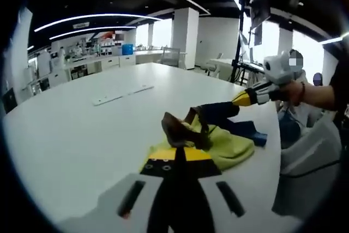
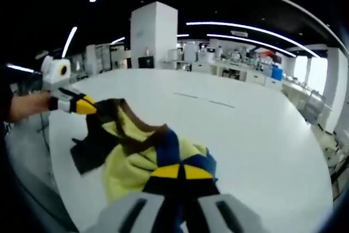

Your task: Fold the garment on the visible template until the final outline fits inside the template.

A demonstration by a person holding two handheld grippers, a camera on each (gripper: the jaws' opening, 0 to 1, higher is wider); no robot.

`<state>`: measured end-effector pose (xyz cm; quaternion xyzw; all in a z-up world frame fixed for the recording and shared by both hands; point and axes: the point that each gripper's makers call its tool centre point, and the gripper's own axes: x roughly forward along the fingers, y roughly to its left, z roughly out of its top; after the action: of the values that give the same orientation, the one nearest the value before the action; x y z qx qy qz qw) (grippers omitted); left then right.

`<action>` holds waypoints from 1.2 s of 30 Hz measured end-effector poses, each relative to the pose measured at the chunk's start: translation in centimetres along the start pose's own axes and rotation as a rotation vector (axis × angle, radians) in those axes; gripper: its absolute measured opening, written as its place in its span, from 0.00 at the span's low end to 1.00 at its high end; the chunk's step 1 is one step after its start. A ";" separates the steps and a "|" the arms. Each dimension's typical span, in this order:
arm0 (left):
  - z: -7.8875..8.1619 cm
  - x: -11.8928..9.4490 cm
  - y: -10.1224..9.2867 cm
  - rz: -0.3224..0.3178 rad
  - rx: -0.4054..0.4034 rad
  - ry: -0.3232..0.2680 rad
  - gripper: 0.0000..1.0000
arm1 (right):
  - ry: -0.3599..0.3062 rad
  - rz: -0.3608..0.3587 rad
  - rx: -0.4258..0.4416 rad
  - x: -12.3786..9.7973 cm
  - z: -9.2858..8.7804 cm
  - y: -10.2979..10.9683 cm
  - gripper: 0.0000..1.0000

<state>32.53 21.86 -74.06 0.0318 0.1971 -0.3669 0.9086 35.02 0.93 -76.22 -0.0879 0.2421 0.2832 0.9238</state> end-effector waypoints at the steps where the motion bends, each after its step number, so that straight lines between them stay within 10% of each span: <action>1: 0.2 -0.1 0.0 -0.008 -0.016 -0.011 0.00 | -0.008 -0.013 0.006 -0.1 0.3 -0.3 0.00; 10: 4.1 -1.6 2.3 -0.024 -0.194 -0.150 0.00 | -0.059 -0.069 -0.056 -0.9 4.1 -2.2 0.00; 23: 9.3 -1.9 6.2 0.033 -0.075 -0.177 0.00 | -0.113 -0.100 -0.156 -0.6 10.5 -5.1 0.00; 36: 11.6 1.6 11.4 0.094 -0.137 -0.214 0.00 | -0.147 -0.151 -0.118 1.9 14.3 -6.9 0.00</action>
<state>45.22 26.75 -65.00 -0.0604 0.1220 -0.3110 0.9406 45.99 0.46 -64.64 -0.1391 0.1491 0.2322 0.9511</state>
